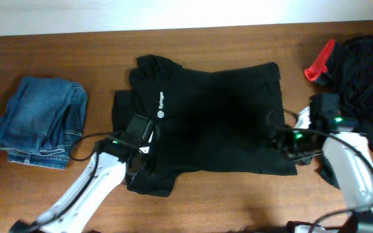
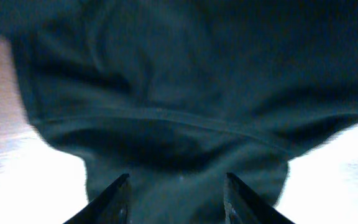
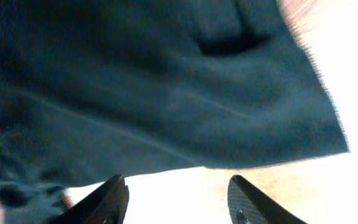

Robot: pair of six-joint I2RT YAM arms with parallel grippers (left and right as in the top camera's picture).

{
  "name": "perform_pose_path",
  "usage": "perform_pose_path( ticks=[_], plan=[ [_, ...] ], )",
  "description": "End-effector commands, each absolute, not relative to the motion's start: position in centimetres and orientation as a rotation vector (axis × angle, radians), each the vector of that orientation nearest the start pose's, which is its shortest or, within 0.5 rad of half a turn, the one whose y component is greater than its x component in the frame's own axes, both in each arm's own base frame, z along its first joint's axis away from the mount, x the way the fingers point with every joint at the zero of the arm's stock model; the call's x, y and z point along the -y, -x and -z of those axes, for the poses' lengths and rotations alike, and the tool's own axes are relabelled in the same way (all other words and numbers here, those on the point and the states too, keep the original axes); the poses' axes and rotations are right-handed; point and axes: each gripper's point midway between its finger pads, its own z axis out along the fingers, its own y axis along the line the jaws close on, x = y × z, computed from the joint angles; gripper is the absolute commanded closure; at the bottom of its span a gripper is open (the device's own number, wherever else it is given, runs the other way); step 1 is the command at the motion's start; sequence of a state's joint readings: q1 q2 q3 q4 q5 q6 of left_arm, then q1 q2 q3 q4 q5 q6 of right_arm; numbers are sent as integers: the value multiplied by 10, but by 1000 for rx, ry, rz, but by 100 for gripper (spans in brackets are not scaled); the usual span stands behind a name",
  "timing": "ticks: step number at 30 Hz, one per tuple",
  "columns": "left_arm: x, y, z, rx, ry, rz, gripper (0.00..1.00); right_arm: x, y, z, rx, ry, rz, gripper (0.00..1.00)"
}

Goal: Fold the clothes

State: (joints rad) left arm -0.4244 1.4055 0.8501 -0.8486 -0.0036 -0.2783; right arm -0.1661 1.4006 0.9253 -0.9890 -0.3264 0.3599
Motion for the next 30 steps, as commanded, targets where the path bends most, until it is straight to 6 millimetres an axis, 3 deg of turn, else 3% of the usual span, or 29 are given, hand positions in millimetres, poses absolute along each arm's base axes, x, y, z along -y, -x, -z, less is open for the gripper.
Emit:
perform_pose_path(
  ticks=[1, 5, 8, 11, 12, 17, 20, 27, 30],
  plan=[
    [106, -225, -26, -3062, -164, 82, 57, -21, -234, -47, -3012, -776, -483, 44],
    [111, -227, -7, -3109, -149, 103, 68, -21, -242, -22, -2959, -742, -491, 44],
    [111, -227, 10, -3153, -127, 100, 80, -19, -258, -17, -2881, -702, -492, 44],
    [111, -218, 24, -3224, -111, 123, 89, -16, -266, -18, -2850, -688, -477, 46],
    [118, -206, 27, -3285, -103, 202, 91, -13, -262, -16, -2865, -710, -440, 50],
    [119, -177, 26, -3423, -68, 251, 92, 4, -247, -10, -2896, -837, -279, 51],
    [116, -166, 24, -3467, -58, 238, 92, 6, -247, -10, -2889, -863, -261, 51],
    [128, -150, 23, -3517, -24, 400, 92, 23, -250, -9, -2839, -942, -132, 53],
    [127, -139, 19, -3567, 31, 397, 99, 33, -252, -9, -2817, -944, -52, 53]
  ],
)
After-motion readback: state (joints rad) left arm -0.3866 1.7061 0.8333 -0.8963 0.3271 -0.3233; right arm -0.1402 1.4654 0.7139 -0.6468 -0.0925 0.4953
